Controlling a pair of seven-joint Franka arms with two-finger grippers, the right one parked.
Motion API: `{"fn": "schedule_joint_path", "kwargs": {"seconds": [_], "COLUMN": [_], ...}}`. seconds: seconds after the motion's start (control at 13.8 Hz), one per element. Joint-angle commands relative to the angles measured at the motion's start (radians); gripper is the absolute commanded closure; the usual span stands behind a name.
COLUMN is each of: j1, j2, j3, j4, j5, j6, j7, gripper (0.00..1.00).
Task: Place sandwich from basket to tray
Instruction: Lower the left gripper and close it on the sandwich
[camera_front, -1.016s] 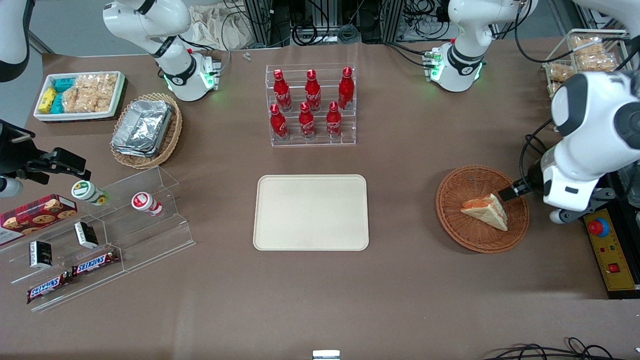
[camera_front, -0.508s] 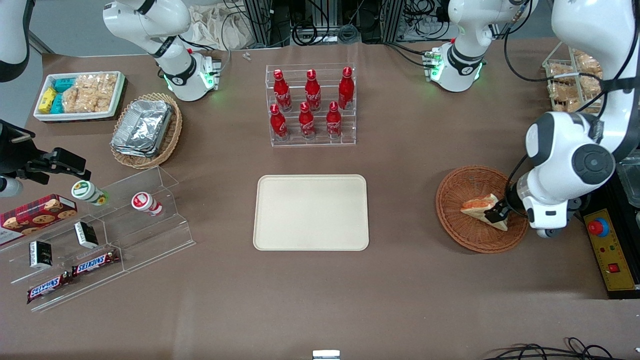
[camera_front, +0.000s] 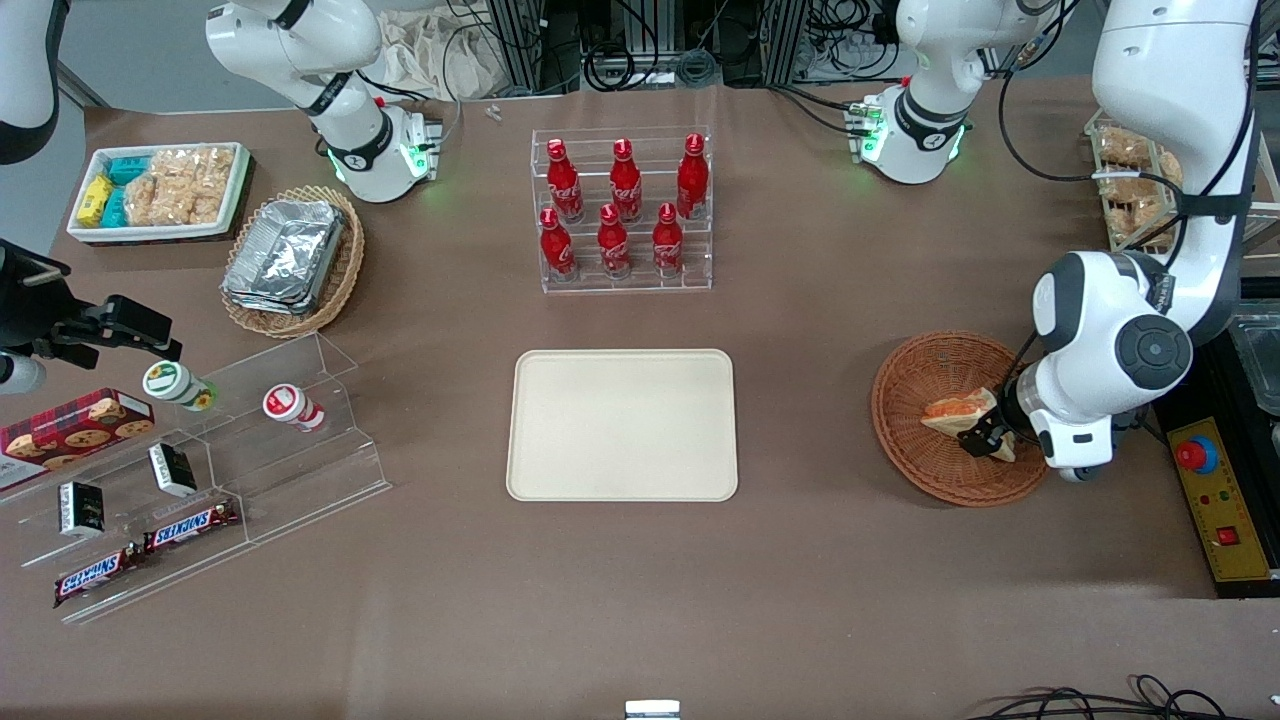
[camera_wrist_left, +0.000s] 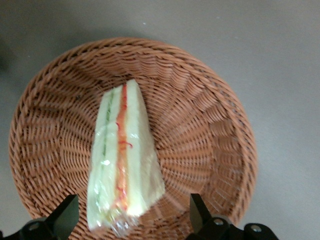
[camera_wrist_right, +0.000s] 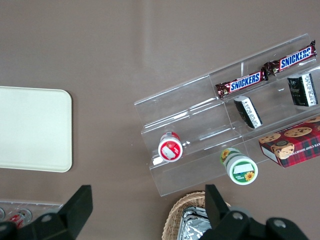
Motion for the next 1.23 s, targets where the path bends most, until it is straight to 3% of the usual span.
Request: {"fn": "schedule_joint_path", "kwargs": {"seconds": [0.0, 0.65, 0.73, 0.8, 0.87, 0.94, 1.16], "j1": [0.008, -0.003, -0.006, -0.02, -0.027, -0.026, -0.028], "j2": [-0.005, 0.104, 0.12, 0.127, 0.127, 0.127, 0.132], "j3": [-0.001, 0.008, 0.005, 0.005, 0.005, 0.005, 0.005], "j4": [-0.051, -0.013, 0.017, 0.027, 0.031, 0.036, 0.068], "j5": [0.055, 0.054, 0.055, 0.057, 0.055, 0.055, 0.057], "j6": [0.06, 0.11, 0.11, 0.11, 0.11, 0.11, 0.1], "j7": [-0.03, -0.115, -0.181, -0.22, -0.235, -0.237, -0.222], "gripper": [0.0, 0.01, 0.25, 0.68, 0.86, 0.98, 1.0]}}
